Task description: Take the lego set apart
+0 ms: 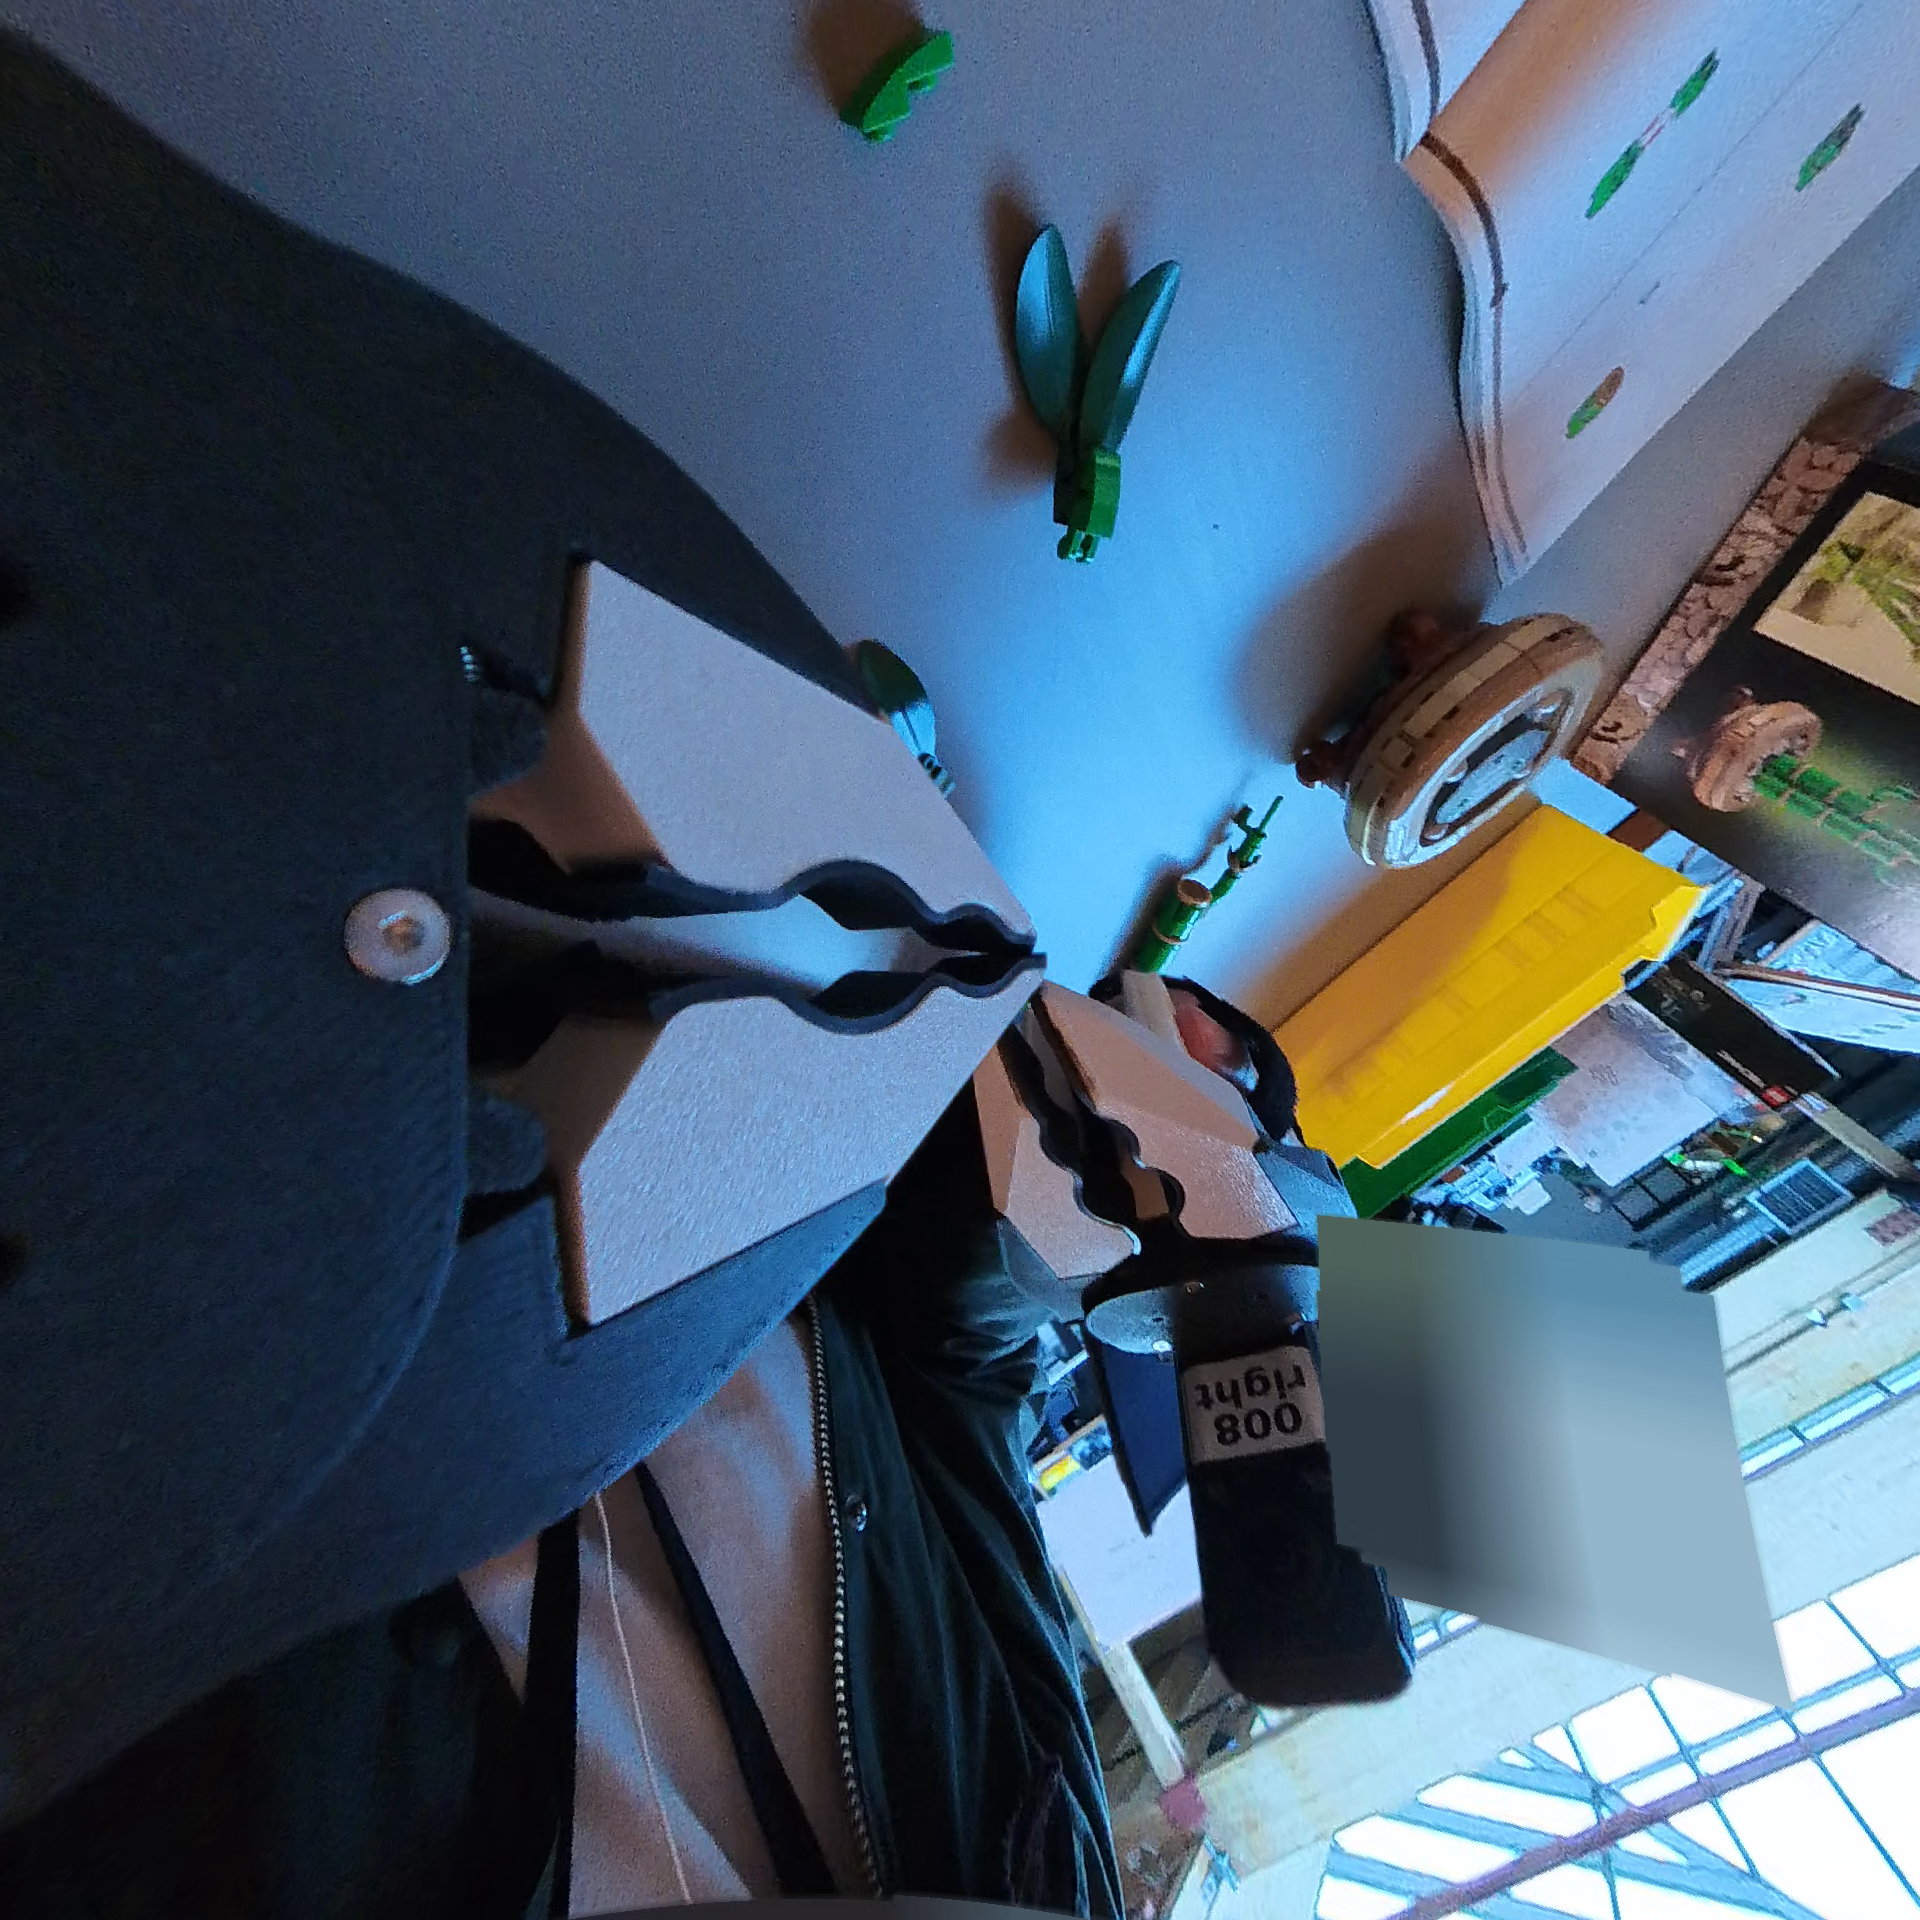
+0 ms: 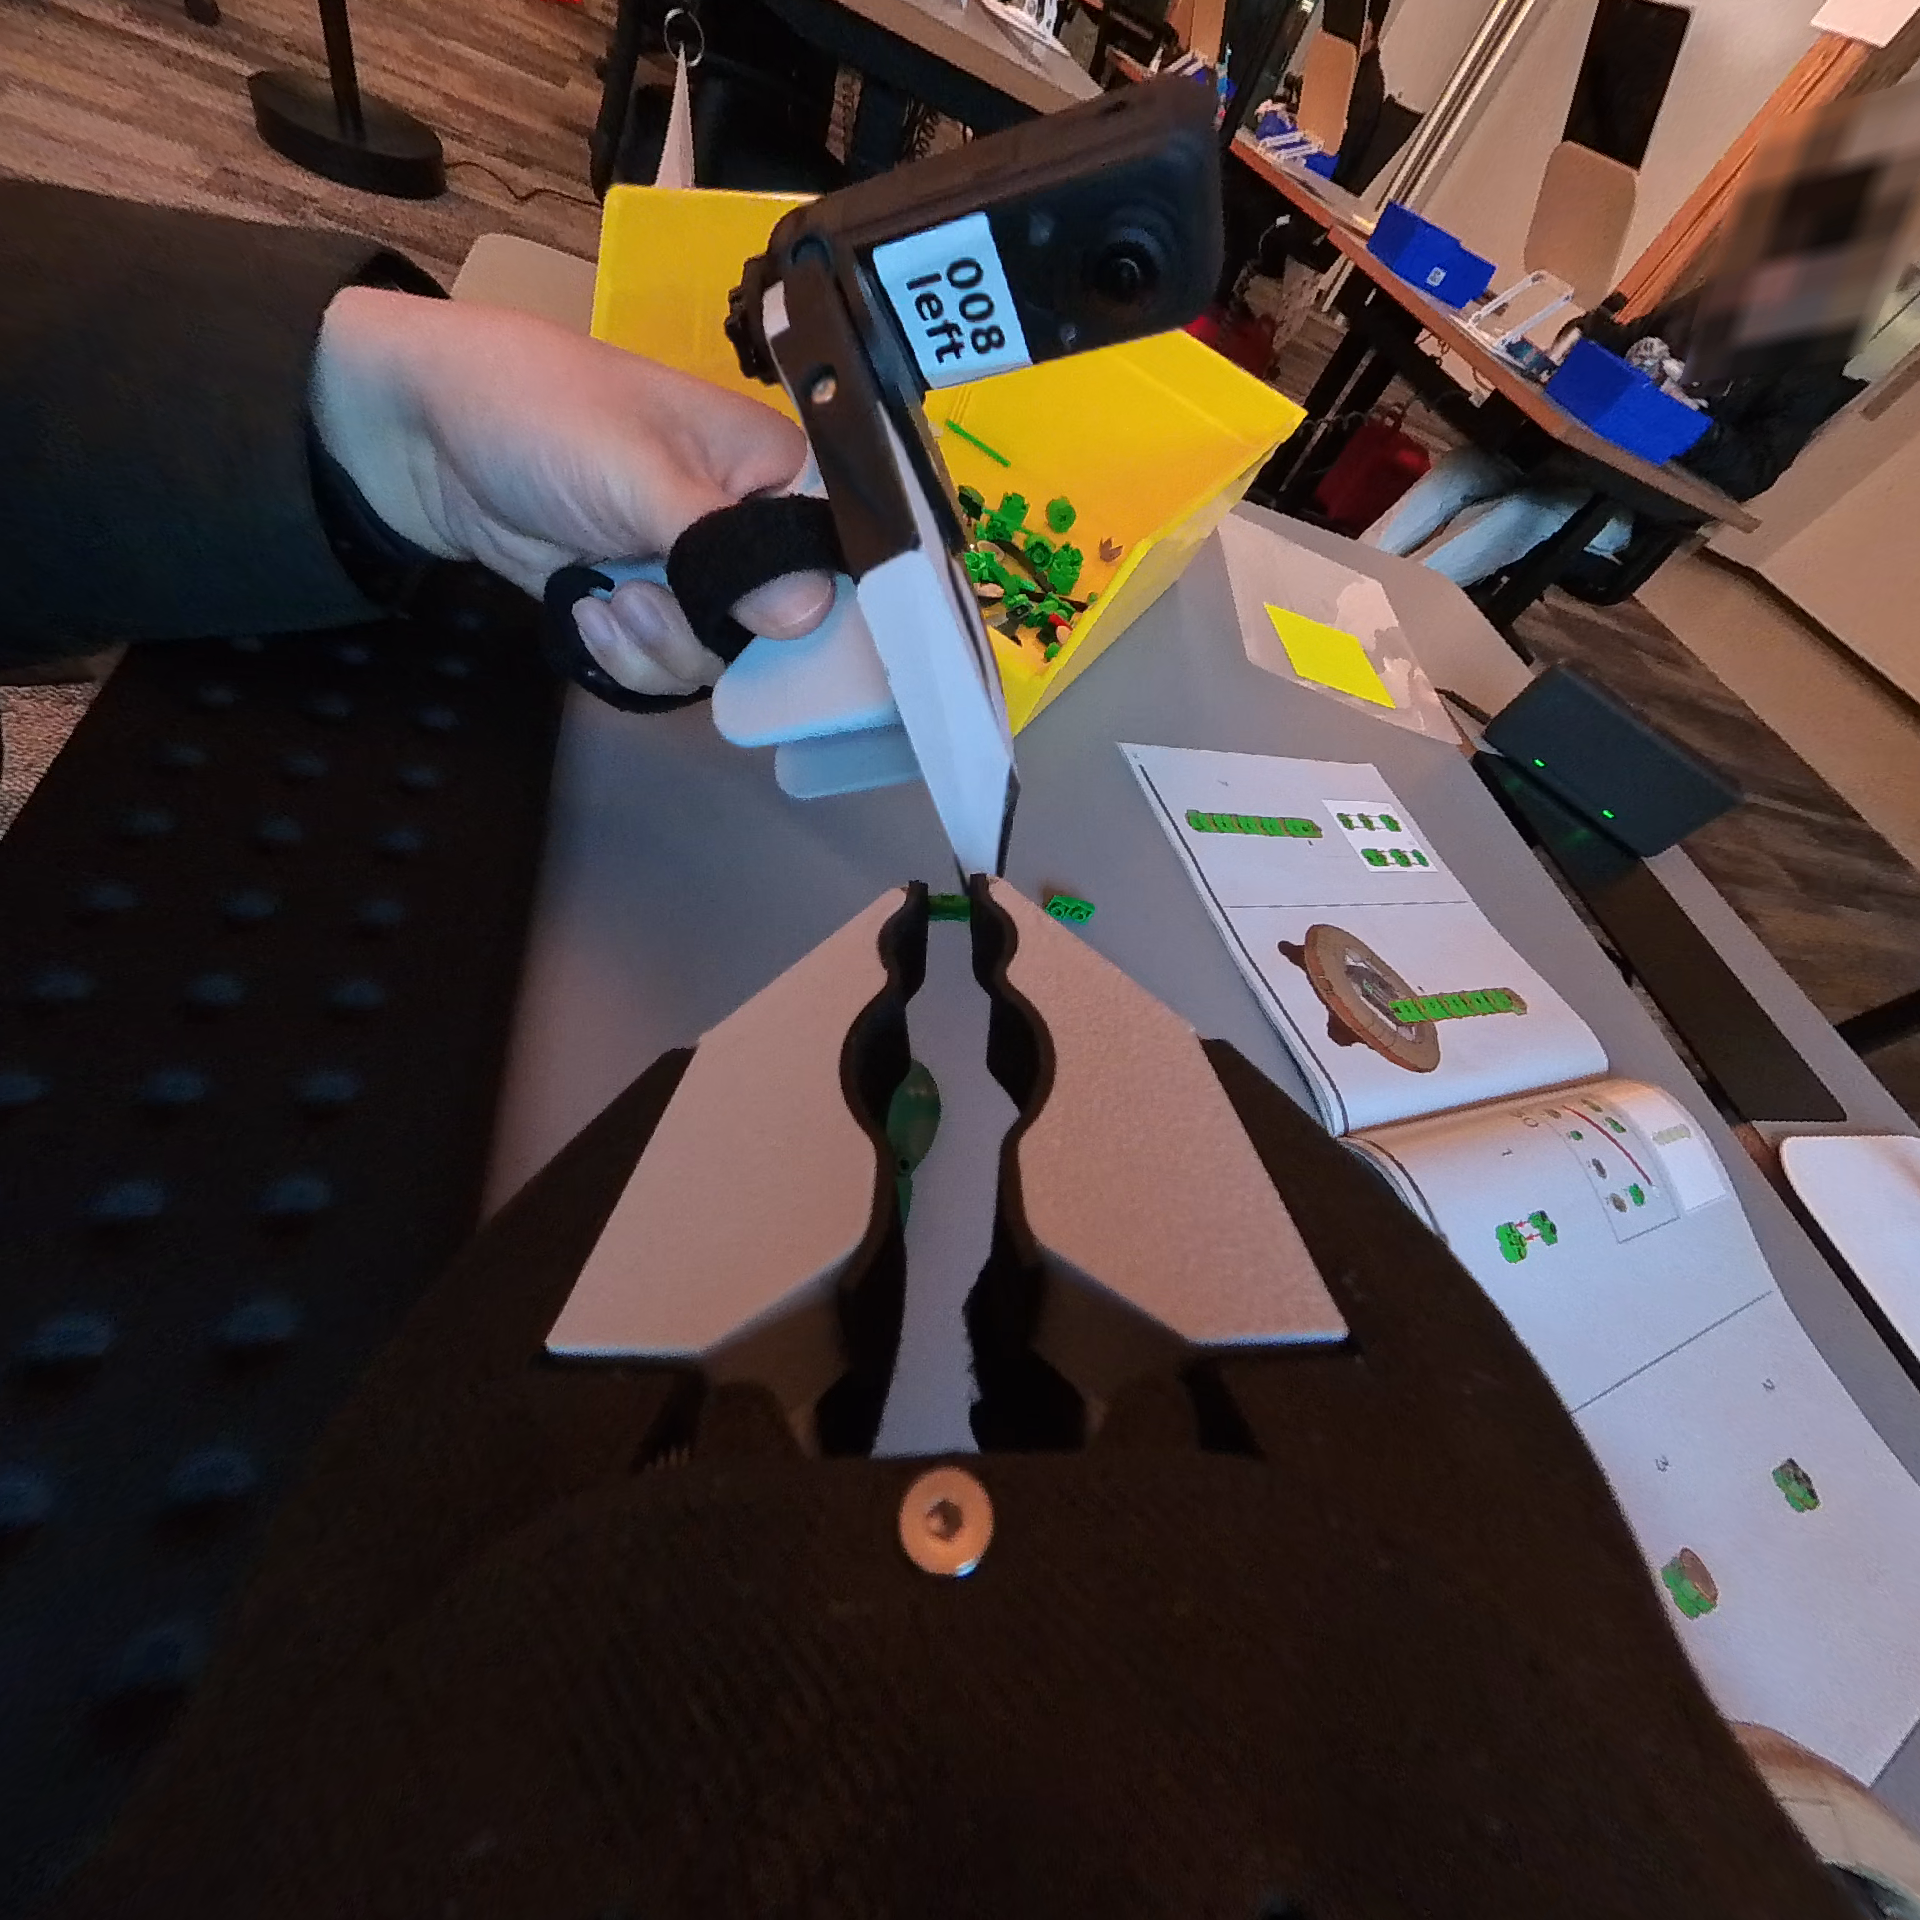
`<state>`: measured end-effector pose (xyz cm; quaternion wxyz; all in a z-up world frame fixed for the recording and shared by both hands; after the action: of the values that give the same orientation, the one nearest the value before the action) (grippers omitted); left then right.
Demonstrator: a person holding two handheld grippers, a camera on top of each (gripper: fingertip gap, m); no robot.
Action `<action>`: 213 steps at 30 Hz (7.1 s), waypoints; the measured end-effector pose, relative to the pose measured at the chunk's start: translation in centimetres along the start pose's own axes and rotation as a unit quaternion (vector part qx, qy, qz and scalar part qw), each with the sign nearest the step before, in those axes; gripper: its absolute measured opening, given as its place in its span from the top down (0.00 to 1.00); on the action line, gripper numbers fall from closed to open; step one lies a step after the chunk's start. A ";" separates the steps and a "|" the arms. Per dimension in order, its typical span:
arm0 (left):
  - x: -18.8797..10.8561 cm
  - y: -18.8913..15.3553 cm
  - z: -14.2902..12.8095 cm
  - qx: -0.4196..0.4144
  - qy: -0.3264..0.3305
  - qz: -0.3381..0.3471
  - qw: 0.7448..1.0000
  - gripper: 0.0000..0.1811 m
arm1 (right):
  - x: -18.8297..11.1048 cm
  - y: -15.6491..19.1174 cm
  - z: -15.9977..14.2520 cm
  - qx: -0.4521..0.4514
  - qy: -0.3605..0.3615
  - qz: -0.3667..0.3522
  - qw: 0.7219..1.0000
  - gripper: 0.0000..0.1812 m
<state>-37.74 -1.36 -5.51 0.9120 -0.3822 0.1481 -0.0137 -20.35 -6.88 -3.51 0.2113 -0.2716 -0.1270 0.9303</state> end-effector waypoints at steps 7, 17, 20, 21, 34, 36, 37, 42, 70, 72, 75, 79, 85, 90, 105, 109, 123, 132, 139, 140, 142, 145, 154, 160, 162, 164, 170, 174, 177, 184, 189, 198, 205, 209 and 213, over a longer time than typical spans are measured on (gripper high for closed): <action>-1.1 0.3 0.4 -0.049 -0.071 -0.079 0.993 0.87 | -0.9 -0.1 0.5 -0.010 -0.033 -0.024 0.999 0.96; -0.2 -1.0 0.3 -0.053 -0.046 -0.198 0.978 0.96 | -2.4 0.4 1.5 -0.034 -0.109 -0.020 0.993 0.96; 0.0 -1.0 0.2 -0.062 -0.039 -0.204 0.976 0.91 | -2.5 0.5 1.5 -0.040 -0.113 -0.015 0.993 0.96; 0.2 -1.0 0.1 -0.064 -0.032 -0.202 0.977 0.91 | -2.4 0.6 1.5 -0.042 -0.112 -0.014 0.993 0.96; -4.2 -1.9 1.5 0.101 -0.173 0.093 0.975 0.98 | -1.8 0.3 1.0 -0.026 -0.090 -0.029 0.995 0.88; -7.5 -2.8 1.3 0.161 -0.291 0.253 0.908 0.99 | -1.6 0.1 0.7 -0.016 -0.075 -0.026 0.997 0.88; -9.0 -3.0 0.9 0.169 -0.332 0.340 0.863 0.99 | -1.4 0.1 0.6 -0.014 -0.066 -0.026 0.997 0.88; -13.3 -0.9 -0.6 0.054 -0.301 0.599 0.740 0.98 | -0.7 0.6 0.3 -0.030 -0.036 -0.017 0.999 0.88; 0.5 4.3 0.1 0.063 0.112 0.503 0.855 0.91 | -0.4 0.8 0.3 -0.044 -0.013 -0.010 0.999 0.88; 0.2 4.5 0.2 0.072 0.119 0.515 0.846 0.99 | -0.4 0.9 0.3 -0.045 -0.011 -0.010 0.999 0.88; 0.4 4.1 0.1 0.088 0.131 0.495 0.855 0.99 | -0.4 0.6 0.2 -0.041 -0.002 -0.024 0.999 0.88; 1.5 0.9 0.3 0.240 0.095 0.466 0.847 0.99 | -0.8 -0.6 -0.3 0.023 -0.005 -0.040 0.999 0.88; 3.6 -4.9 -1.1 0.540 0.025 0.507 0.671 0.99 | -2.3 -3.6 -1.5 0.247 -0.092 0.042 0.964 0.87; 5.2 -5.7 -2.7 0.644 0.040 0.515 0.565 0.99 | -3.0 -4.3 -1.7 0.286 -0.128 0.065 0.947 0.89; 2.9 -5.0 -0.5 0.401 0.000 0.289 0.869 0.99 | -2.0 -3.3 -1.7 0.234 -0.072 0.070 0.967 0.88; 1.6 -3.7 0.1 0.282 -0.015 0.202 0.938 0.99 | -1.8 -3.2 -1.8 0.229 -0.064 0.072 0.969 0.87; 1.9 -4.0 -0.2 0.279 -0.001 0.149 0.949 0.99 | -1.7 -3.4 -2.2 0.286 -0.080 0.142 0.944 0.96; 1.2 -4.1 0.1 0.257 -0.033 0.094 0.961 0.98 | -1.8 -3.7 -2.3 0.342 -0.117 0.205 0.910 0.98; 0.8 -3.8 0.2 0.240 -0.048 0.088 0.965 0.87 | -2.3 -4.8 -3.1 0.412 -0.166 0.226 0.867 0.98; 0.9 -3.7 0.2 0.238 -0.046 0.086 0.966 0.87 | -2.3 -4.8 -3.1 0.412 -0.166 0.226 0.867 0.98; 1.1 -3.7 0.1 0.238 -0.040 0.083 0.967 0.87 | -2.2 -4.6 -3.0 0.405 -0.160 0.225 0.872 0.98; 1.3 -3.8 0.1 0.241 -0.034 0.082 0.966 0.88 | -1.9 -4.3 -2.8 0.385 -0.138 0.217 0.886 0.98; 1.4 -3.7 0.0 0.263 -0.019 0.136 0.955 0.98 | -1.2 -3.4 -2.4 0.330 -0.096 0.186 0.921 0.97; -4.3 -4.7 0.9 0.325 -0.222 0.440 0.807 0.98 | -1.3 -3.5 -2.5 0.328 -0.097 0.175 0.923 0.93; -7.9 -5.1 0.4 0.286 -0.322 0.568 0.701 0.98 | -1.2 -3.4 -2.5 0.327 -0.094 0.177 0.924 0.93; -10.9 -4.3 -0.3 0.220 -0.343 0.655 0.637 0.98 | -1.2 -3.3 -2.5 0.322 -0.088 0.175 0.926 0.93; -13.7 -0.2 -0.7 0.015 -0.303 0.616 0.727 0.76 | -1.0 -3.1 -2.4 0.318 -0.082 0.179 0.927 0.93; -13.8 -1.5 -0.8 0.059 -0.372 0.582 0.720 0.77 | -1.2 -3.3 -2.5 0.322 -0.086 0.172 0.927 0.93; -13.2 -3.0 -0.5 0.131 -0.417 0.525 0.730 0.82 | -1.3 -3.6 -2.7 0.332 -0.085 0.159 0.926 0.93; -8.1 -2.6 0.9 0.203 -0.290 0.356 0.864 0.87 | -0.6 -3.8 -3.9 0.337 -0.012 0.111 0.935 0.93; -6.0 -1.9 1.0 0.204 -0.205 0.342 0.894 0.89 | 1.0 -2.5 -4.6 0.269 0.101 0.097 0.953 0.90; -3.9 -1.3 0.7 0.227 -0.108 0.363 0.897 0.92 | 2.4 -1.2 -5.6 0.230 0.195 0.118 0.946 0.86; -2.7 -0.7 0.4 0.231 -0.051 0.374 0.897 0.92 | 2.4 -1.1 -5.7 0.239 0.194 0.128 0.943 0.86; -2.3 -0.3 0.3 0.221 -0.032 0.371 0.902 0.91 | 2.2 -1.2 -5.7 0.222 0.203 0.124 0.946 0.86; -2.2 -0.2 0.2 0.221 -0.022 0.373 0.901 0.91 | 2.1 -1.0 -5.6 0.210 0.206 0.131 0.947 0.86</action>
<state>-39.75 -1.03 -4.70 0.9144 -0.0882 0.2528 0.3036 -18.54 -4.35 -8.74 0.1616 -0.4205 0.1545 0.8793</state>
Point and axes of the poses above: each gripper's, where its closed fingertips meet, x out along the fingers, z out of its top, y = z × x across the jaws, the point moved 10 cm from there along -x, back along the fingers, and after that the axes turned 9 degrees about y, right-handed, at the moved point
